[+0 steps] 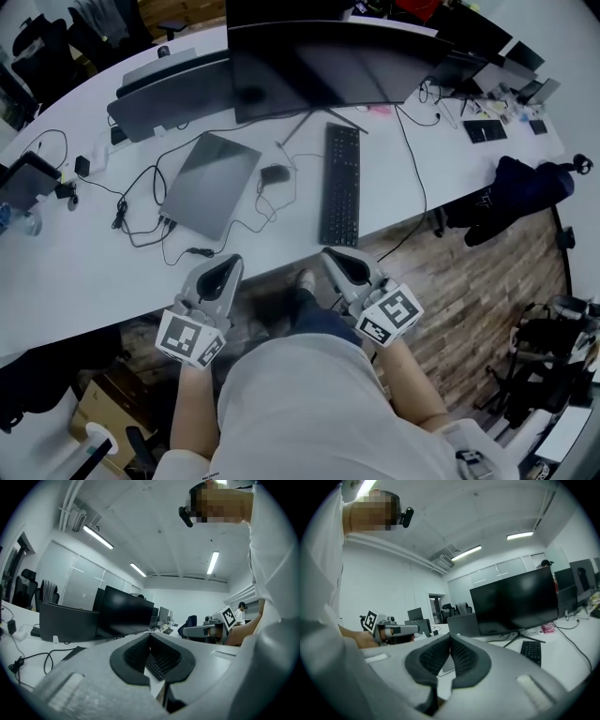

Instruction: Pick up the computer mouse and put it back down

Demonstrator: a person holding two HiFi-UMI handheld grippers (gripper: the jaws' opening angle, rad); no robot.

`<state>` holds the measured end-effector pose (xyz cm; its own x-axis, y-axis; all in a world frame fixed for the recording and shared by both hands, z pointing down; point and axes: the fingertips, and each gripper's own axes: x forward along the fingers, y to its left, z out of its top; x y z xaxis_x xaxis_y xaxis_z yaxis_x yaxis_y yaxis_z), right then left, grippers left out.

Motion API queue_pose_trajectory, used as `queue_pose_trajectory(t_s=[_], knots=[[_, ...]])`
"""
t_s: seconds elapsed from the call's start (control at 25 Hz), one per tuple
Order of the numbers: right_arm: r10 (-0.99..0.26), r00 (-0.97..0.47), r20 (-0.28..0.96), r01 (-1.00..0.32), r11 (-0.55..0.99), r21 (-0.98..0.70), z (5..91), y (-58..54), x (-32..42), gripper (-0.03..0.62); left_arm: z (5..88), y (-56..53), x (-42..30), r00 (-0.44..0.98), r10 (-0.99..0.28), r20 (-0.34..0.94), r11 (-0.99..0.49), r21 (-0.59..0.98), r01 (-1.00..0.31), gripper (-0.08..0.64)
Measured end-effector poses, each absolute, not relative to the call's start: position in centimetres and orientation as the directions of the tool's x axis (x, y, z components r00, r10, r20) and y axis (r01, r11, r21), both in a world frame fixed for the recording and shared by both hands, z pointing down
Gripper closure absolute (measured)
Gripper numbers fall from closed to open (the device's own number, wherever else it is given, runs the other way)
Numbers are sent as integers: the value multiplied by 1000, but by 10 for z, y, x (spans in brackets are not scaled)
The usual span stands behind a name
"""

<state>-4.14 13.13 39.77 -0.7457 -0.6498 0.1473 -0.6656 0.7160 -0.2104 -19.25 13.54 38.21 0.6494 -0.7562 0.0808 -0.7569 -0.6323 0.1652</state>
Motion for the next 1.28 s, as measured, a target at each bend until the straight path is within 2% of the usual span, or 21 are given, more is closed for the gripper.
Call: queue_pose_trajectory(t_s=[0.72,1.12,1.28], knots=[[-524,-840,142,-541,783,-308,427,-14,38,589,429,-10,-114,536,-803,260,-526,112,-843,551],[-603,-776,186,-627,704,-334,438,-36,56,589,456,-63,-111,608,-719,337,-602,136,-787,545],[-664,-716,216,-694,644,-323,440,-35,58,589,475,-78,-109,665,-644,379,-663,157,-732,465]])
